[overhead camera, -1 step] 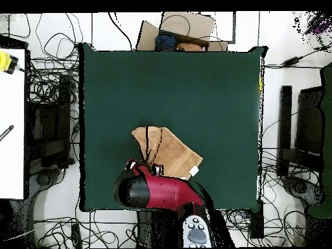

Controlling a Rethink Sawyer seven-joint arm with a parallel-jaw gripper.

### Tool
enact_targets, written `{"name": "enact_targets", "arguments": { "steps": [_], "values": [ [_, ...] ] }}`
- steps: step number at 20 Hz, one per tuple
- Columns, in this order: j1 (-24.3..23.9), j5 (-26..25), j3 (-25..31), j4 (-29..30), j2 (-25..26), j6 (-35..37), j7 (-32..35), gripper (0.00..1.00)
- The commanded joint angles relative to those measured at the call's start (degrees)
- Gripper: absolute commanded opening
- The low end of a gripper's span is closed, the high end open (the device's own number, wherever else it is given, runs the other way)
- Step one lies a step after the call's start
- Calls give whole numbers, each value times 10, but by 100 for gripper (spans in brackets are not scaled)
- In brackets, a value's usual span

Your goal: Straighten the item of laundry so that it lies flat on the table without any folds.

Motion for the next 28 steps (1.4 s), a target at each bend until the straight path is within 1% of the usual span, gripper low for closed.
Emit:
{"name": "enact_targets", "arguments": {
  "steps": [1, 4, 6, 8, 12, 14, 16, 18, 21, 24, 28],
  "values": [
    [-47, 17, 44, -11, -83, 147, 14, 0],
    [-98, 4, 78, -12, -51, 117, -13, 0],
    [-122, 1, 92, -9, -55, 123, -26, 0],
    [-130, 1, 98, -11, -67, 147, -29, 0],
    [-126, -5, 102, -13, -83, 169, -13, 0],
    [-130, -1, 106, -11, -99, 185, -12, 0],
    [-141, 9, 114, -14, -125, 224, -26, 0],
    [-155, 21, 119, -22, -158, 282, -45, 0],
    [-182, 29, 132, -64, -189, 391, -78, 0],
    [-208, 21, 151, -112, -187, 466, -100, 0],
    [-244, 19, 176, -141, -170, 507, -128, 0]
  ]
}}
